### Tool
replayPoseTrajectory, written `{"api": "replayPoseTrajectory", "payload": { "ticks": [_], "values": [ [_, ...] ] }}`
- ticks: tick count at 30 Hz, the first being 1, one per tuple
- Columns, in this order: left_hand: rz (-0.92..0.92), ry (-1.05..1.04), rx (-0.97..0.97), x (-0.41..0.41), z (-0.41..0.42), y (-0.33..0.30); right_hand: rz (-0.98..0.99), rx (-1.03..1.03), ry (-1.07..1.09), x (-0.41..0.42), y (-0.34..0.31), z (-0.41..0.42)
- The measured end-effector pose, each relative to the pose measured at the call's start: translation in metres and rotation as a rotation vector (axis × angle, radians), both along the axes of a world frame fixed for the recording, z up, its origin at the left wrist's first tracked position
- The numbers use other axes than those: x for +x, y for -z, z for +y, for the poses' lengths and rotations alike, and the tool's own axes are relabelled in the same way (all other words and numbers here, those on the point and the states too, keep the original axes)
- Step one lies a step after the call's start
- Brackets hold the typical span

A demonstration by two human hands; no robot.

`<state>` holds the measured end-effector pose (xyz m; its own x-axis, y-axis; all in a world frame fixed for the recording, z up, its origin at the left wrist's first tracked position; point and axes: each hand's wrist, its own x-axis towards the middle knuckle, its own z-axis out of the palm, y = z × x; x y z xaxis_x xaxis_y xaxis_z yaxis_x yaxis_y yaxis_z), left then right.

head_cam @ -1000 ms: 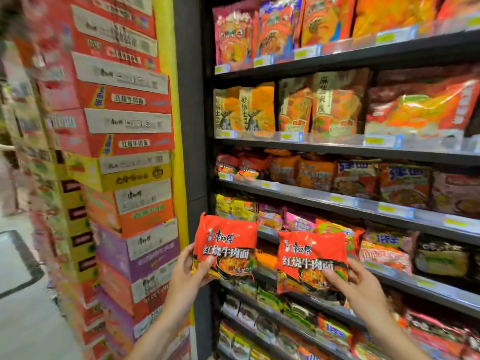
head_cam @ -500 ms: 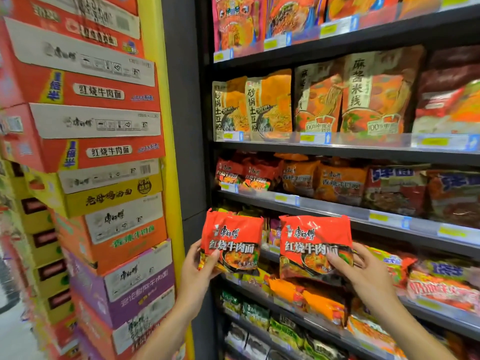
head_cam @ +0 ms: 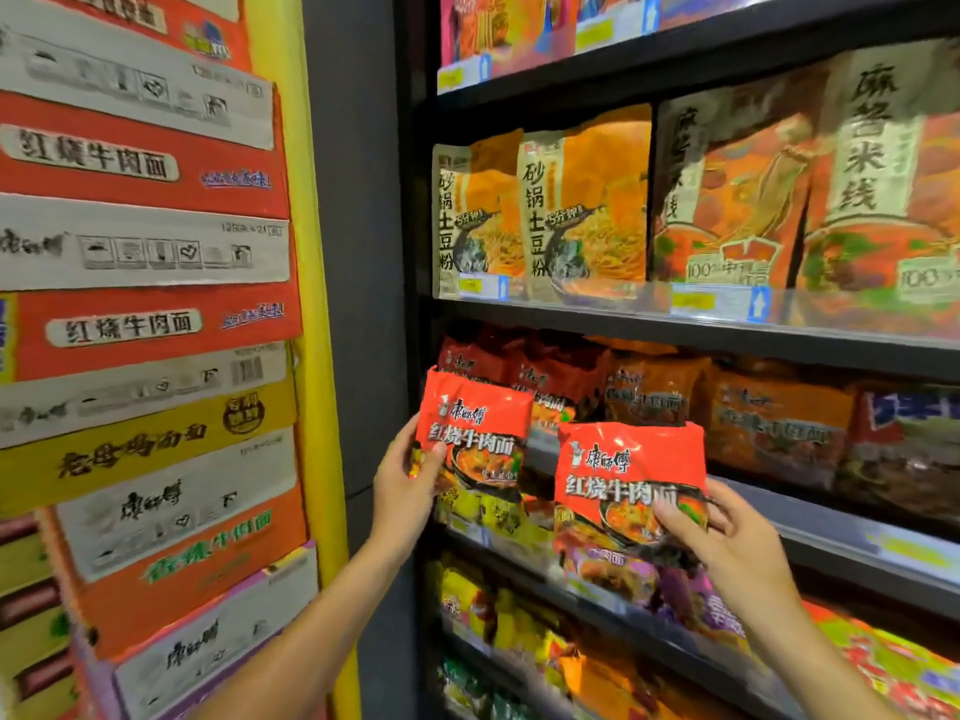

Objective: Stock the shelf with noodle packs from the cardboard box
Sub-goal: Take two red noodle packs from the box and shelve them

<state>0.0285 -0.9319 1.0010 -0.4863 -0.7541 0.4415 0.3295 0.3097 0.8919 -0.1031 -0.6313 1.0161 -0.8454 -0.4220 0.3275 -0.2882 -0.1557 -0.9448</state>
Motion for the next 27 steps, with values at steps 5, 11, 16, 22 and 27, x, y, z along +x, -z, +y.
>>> {"api": "replayPoseTrajectory", "payload": {
  "ticks": [5, 11, 16, 22, 27],
  "values": [
    [-0.023, -0.037, -0.030, -0.054, -0.050, -0.011, -0.004, -0.036, 0.029, -0.012, -0.004, -0.015],
    [-0.018, -0.063, -0.091, -0.108, -0.084, -0.035, 0.007, -0.033, 0.060, -0.017, -0.011, -0.029],
    [0.010, -0.122, -0.133, -0.134, -0.098, -0.052, 0.024, -0.027, 0.072, -0.024, -0.016, -0.043],
    [0.000, -0.232, -0.164, -0.164, -0.103, -0.051, 0.021, -0.012, 0.080, -0.032, -0.015, -0.059],
    [-0.105, -0.314, -0.144, -0.176, -0.098, -0.042, 0.018, -0.020, 0.087, -0.032, -0.017, -0.066]
  ]
}}
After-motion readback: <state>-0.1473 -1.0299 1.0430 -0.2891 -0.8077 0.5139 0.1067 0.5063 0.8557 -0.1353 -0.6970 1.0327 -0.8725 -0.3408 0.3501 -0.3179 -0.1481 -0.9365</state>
